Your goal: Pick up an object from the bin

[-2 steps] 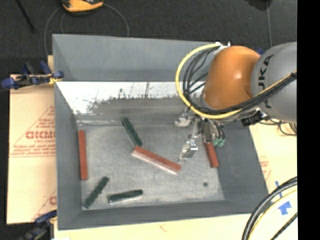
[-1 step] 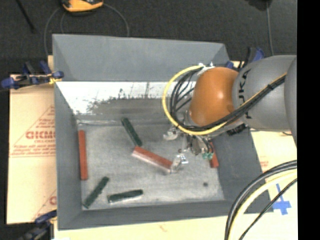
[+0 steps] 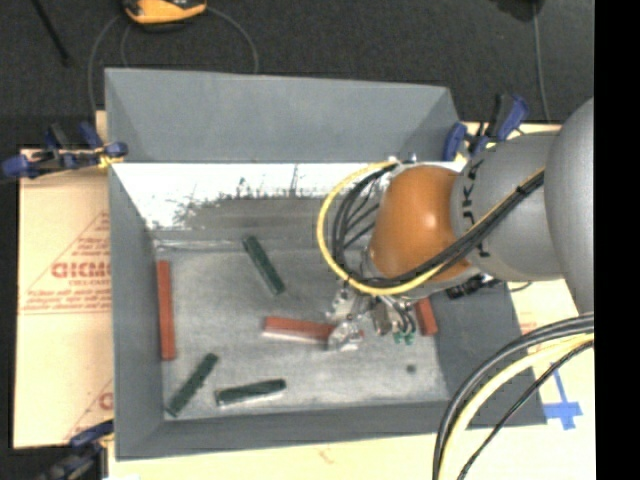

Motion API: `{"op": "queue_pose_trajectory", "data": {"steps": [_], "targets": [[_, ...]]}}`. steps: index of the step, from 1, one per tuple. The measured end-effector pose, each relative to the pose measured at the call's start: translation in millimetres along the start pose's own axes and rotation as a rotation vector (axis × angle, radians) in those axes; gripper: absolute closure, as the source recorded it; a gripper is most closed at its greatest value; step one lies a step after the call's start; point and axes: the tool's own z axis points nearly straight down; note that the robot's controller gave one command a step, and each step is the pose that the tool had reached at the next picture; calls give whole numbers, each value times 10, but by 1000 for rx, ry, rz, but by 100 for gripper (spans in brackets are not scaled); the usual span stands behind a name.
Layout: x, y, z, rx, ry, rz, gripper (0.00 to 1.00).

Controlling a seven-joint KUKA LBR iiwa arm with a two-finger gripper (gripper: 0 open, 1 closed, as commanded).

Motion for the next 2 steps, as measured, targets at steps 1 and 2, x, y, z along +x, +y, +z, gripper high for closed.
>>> {"op": "queue_pose_trajectory", "data": {"steps": [1, 2], "targets": [[-1, 0, 0, 0, 0, 0, 100], [-431, -142, -1897, 3, -4, -43, 100]]}}
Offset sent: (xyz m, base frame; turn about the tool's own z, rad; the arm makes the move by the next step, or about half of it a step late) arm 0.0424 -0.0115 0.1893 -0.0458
